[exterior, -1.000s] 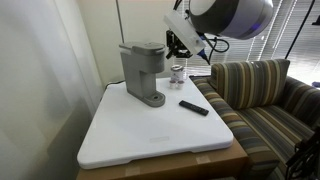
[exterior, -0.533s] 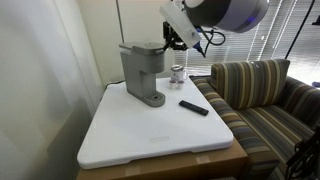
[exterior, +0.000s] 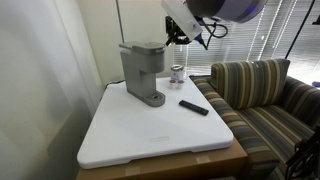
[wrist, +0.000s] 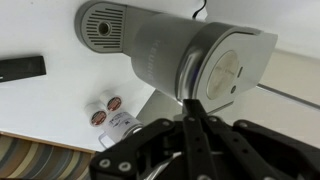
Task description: Open the top part of the coffee maker
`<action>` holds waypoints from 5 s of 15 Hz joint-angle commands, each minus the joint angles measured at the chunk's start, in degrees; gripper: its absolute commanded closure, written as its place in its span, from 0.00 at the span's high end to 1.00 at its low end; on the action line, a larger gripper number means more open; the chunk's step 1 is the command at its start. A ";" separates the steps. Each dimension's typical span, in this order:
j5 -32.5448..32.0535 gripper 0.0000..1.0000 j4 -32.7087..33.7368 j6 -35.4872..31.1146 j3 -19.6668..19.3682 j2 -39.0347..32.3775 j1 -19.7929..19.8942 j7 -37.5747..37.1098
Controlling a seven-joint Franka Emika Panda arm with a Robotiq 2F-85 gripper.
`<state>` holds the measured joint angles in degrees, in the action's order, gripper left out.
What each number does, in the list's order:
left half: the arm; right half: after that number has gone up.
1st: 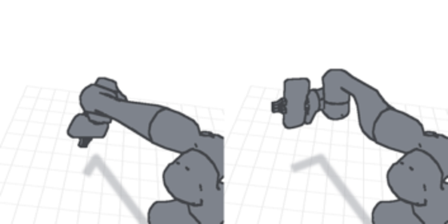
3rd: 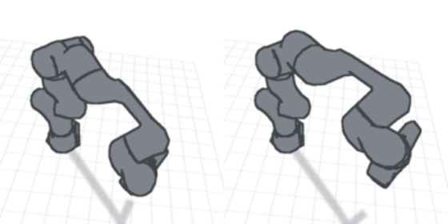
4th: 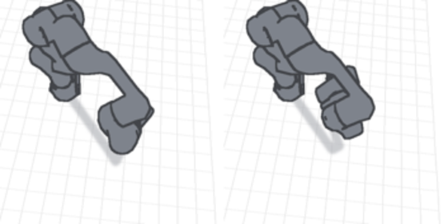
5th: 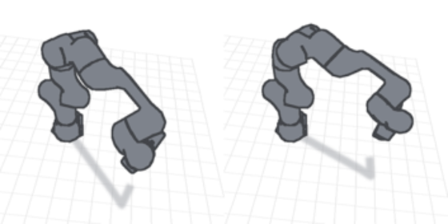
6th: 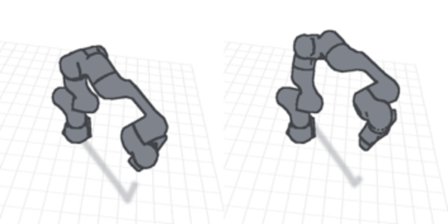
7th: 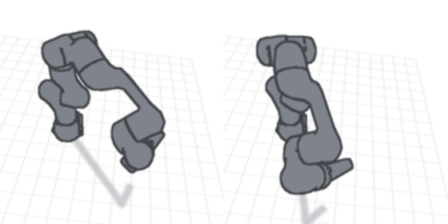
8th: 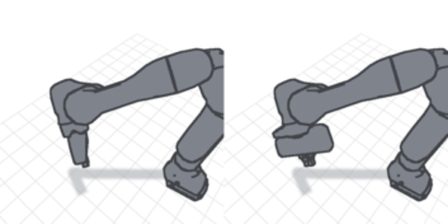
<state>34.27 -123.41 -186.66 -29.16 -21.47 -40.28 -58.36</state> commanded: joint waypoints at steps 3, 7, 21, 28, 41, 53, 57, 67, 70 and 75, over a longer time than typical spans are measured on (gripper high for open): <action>-1.49 0.00 -0.04 10.24 -17.60 -1.82 -13.04 -8.01; -3.05 0.00 1.17 17.53 -22.98 -3.08 -18.03 -13.47; -3.93 0.00 5.95 14.92 -15.92 -11.13 -16.39 -21.52; -4.25 0.00 7.47 11.72 -16.16 -13.65 -16.40 -22.46; -5.98 0.00 7.78 10.19 -20.42 -12.69 -19.63 -21.65; -9.53 0.00 10.05 12.95 -25.64 -12.39 -23.04 -21.13; -10.86 0.00 11.30 13.81 -26.99 -12.53 -23.43 -20.99; -19.22 0.00 14.81 15.61 -25.86 -11.75 -20.57 -23.79; -21.37 0.00 15.89 15.92 -25.42 -11.71 -19.72 -24.15; -23.52 0.00 18.38 16.71 -24.51 -11.79 -17.83 -23.89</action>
<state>13.13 -107.75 -171.87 -55.50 -34.01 -61.01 -81.78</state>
